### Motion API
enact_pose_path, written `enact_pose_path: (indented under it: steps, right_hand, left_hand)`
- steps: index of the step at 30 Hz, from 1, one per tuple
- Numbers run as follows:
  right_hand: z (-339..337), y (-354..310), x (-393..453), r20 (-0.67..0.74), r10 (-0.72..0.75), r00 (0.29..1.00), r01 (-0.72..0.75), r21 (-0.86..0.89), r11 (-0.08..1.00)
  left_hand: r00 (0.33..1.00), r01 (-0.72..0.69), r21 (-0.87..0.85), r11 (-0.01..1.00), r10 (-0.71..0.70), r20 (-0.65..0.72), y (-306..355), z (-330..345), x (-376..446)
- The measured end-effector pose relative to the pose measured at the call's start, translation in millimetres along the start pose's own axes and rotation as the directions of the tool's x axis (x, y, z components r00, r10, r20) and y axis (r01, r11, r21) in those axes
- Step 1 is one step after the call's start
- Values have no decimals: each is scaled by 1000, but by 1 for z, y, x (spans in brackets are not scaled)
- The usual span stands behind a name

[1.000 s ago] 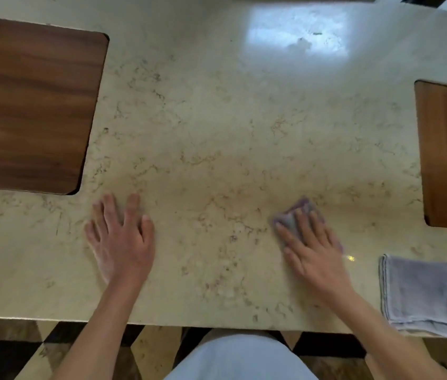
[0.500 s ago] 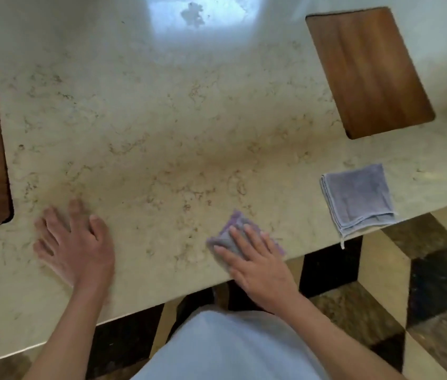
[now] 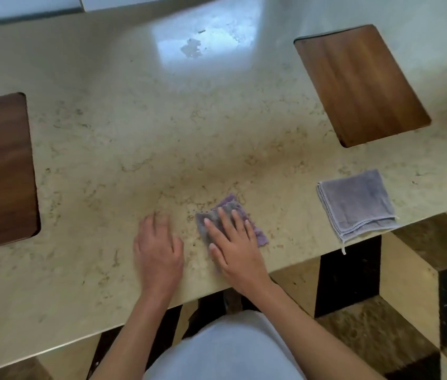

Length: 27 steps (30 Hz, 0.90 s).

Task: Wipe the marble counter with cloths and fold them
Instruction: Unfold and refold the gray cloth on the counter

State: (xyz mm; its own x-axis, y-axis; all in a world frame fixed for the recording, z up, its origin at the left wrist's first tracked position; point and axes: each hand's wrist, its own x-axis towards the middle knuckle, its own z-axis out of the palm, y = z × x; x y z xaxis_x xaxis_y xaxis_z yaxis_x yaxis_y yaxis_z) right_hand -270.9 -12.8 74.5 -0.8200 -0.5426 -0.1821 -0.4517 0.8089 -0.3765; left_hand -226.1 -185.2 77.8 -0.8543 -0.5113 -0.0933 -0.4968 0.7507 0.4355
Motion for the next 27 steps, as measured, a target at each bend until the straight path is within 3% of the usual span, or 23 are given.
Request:
enact_pose_path:
  steps: [2,4,6,8,11,16,20,24,27]
  right_hand:
    - [-22,8,-4,-36,152,988,-137,261,955]
    - [-43,21,-8,-88,360,929,-281,467,839]
    - [-59,34,-6,-92,472,877,-354,540,763]
    - [-66,41,0,-65,484,873,-378,538,753]
    - [-61,43,21,-43,351,935,-289,480,828]
    - [-53,36,69,1,17,1000,-16,308,951]
    - [-54,29,101,189,-248,950,214,181,960]
    - [-63,12,123,322,-345,882,319,133,938]
    - [-69,1,134,419,-338,843,337,78,938]
  left_hand:
    - [1000,-23,-52,998,24,7,11,3,-9]
    - [999,-42,-72,996,45,29,19,6,-15]
    - [996,-71,-75,995,74,44,26,8,-17]
    - [995,-79,-116,990,85,47,34,10,-11]
    - [995,-16,-206,978,35,91,48,12,4]
    - [986,80,-197,977,-48,161,56,10,26]
    - [980,109,-189,976,-73,187,55,4,34]
    - [976,129,-328,936,-61,211,58,-3,37]
    - [973,206,-417,885,-141,181,64,-11,34]
